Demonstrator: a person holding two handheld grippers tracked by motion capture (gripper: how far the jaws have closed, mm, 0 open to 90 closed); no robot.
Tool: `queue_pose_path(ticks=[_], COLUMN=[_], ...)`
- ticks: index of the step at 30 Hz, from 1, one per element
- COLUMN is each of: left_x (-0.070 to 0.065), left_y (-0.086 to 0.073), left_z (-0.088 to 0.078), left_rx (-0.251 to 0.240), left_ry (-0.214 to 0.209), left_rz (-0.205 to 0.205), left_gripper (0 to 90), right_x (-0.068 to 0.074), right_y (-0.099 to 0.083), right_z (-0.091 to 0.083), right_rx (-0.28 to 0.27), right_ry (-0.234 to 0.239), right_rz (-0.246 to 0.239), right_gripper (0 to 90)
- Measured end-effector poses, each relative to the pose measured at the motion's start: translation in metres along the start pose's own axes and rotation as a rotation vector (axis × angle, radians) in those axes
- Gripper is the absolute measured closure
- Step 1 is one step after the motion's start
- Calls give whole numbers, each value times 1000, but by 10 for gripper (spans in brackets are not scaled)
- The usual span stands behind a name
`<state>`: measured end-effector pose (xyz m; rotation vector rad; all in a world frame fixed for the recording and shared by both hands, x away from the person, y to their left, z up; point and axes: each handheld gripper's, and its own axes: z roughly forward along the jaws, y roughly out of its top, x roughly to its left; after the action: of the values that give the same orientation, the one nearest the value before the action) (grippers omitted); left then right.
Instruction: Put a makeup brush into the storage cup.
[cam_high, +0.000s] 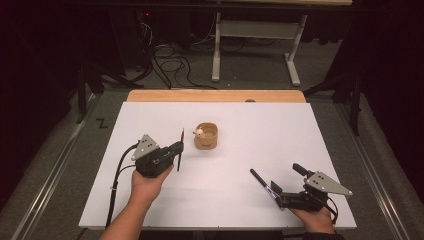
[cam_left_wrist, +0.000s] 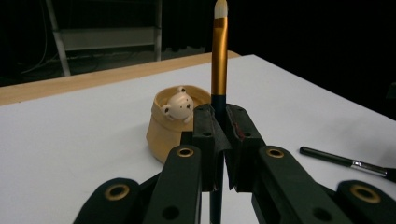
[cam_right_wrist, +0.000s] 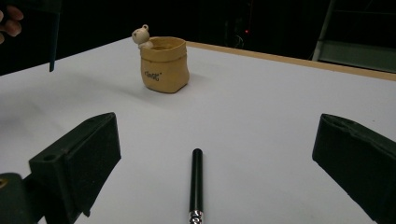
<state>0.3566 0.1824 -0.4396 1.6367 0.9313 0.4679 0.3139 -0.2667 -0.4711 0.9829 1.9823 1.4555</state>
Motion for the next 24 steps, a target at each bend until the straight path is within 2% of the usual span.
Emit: queue_pose_path(ticks=[3,6,13,24], left_x=[-2,-5,-10,-13], left_y=[2,6,14,28], left_z=[2,4,14,31], left_rx=[-27,-42,-32,-28], left_ry=[8,-2,-20,-15], left_rz=[0,-6,7,15], left_gripper=[835,835,835,835], right_x=[0,0,-1,0], right_y=[0,0,0,-1], right_z=[0,0,0,0], right_rx=[1,1,1,3], right_ry=[1,1,-1,1], right_rz=[1,-1,2,2], right_gripper=[14,14,14,14])
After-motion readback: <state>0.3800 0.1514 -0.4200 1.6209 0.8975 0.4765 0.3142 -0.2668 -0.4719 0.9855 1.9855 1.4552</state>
